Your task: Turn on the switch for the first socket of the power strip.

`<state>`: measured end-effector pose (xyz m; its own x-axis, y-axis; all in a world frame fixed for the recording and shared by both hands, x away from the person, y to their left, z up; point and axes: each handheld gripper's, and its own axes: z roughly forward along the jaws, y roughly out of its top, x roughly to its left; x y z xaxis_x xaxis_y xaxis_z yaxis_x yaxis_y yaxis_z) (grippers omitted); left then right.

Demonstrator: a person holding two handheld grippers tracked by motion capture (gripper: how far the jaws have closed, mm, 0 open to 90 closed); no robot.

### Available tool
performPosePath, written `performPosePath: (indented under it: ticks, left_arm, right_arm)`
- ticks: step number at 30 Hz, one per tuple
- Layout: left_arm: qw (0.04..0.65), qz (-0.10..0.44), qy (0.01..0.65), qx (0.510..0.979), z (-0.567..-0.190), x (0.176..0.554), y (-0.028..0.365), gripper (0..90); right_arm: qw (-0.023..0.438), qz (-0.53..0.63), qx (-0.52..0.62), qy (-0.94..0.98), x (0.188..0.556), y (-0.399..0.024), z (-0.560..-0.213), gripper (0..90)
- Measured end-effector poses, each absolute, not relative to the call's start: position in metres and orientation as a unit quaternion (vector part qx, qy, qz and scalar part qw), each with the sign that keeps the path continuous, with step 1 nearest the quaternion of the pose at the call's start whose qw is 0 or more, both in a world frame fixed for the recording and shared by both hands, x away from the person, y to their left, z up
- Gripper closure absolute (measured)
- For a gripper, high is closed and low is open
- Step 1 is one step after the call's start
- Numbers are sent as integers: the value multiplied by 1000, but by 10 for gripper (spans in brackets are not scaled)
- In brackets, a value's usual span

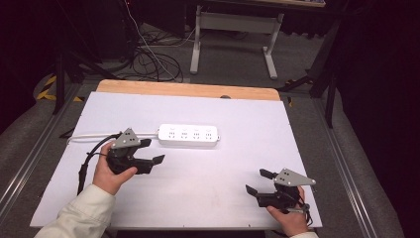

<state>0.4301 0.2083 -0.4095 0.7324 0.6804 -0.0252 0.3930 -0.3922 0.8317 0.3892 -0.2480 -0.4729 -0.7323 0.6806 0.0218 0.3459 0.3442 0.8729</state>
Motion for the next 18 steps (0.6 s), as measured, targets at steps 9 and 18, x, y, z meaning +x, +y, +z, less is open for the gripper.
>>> performPosePath:
  ticks: [9,18]
  left_arm:
    - [439,148,328,823,-402,453,195,274]
    - [431,152,335,824,-396,473,187,279]
  right_arm:
    - [172,462,324,807,395,-244,-479,232]
    - [171,464,328,805,392,-246,-479,231]
